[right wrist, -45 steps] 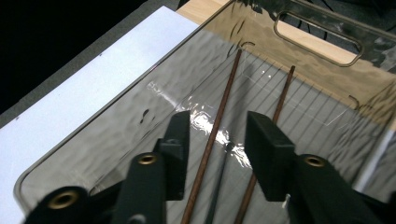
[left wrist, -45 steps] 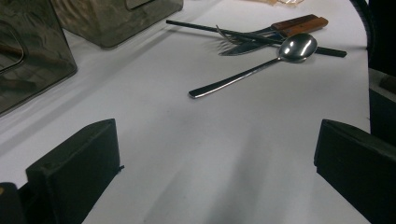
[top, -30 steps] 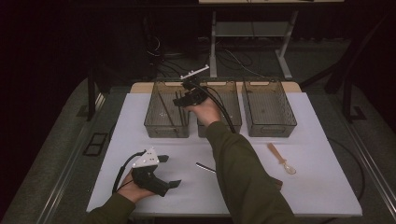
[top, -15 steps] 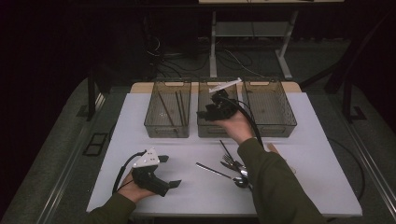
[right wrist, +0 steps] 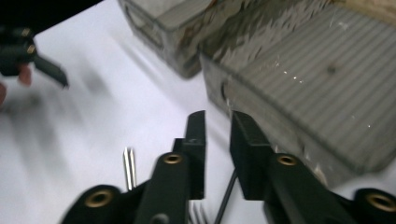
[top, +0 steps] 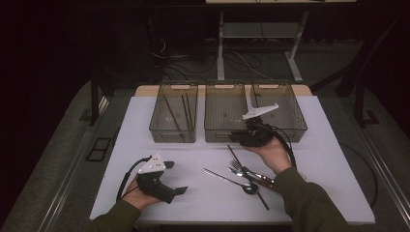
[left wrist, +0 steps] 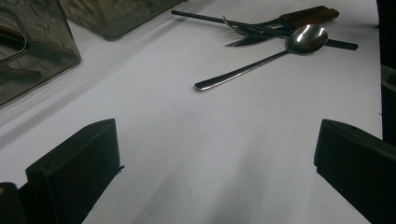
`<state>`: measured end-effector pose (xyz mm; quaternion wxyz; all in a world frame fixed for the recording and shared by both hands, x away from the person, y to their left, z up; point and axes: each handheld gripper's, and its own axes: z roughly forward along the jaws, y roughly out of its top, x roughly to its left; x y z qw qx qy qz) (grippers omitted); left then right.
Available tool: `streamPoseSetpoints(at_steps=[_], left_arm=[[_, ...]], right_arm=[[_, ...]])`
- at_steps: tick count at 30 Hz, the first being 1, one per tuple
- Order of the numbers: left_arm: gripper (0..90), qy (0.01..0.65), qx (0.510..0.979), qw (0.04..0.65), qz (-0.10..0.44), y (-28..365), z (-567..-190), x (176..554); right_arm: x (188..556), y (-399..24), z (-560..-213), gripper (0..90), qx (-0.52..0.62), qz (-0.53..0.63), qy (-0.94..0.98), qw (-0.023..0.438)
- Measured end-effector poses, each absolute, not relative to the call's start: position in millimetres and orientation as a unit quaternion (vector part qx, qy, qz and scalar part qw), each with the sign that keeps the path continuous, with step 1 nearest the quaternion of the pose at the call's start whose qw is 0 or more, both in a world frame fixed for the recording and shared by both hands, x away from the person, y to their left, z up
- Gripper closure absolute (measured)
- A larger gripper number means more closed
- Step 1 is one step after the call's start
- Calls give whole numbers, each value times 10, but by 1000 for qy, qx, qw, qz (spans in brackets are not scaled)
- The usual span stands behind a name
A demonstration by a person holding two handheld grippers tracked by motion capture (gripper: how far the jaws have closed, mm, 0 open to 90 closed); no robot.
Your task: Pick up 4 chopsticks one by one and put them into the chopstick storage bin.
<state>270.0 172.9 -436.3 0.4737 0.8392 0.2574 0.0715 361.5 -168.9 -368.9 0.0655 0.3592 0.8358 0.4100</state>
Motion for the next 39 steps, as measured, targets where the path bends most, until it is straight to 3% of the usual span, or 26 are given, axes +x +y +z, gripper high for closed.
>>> streamPoseSetpoints(at_steps=[7,22,39], left_arm=[[0,257,842,469,72,1724,-4368,2701],[0,254,845,464,76,1724,-4364,2696],[0,253,848,460,78,1718,-4363,2693]], right_arm=[[3299,-2014,-3779,894,351,404,842,63],[2798,-2560,-3996,895,352,401,844,62],[2305,-2420,-4245,894,313,363,877,21]])
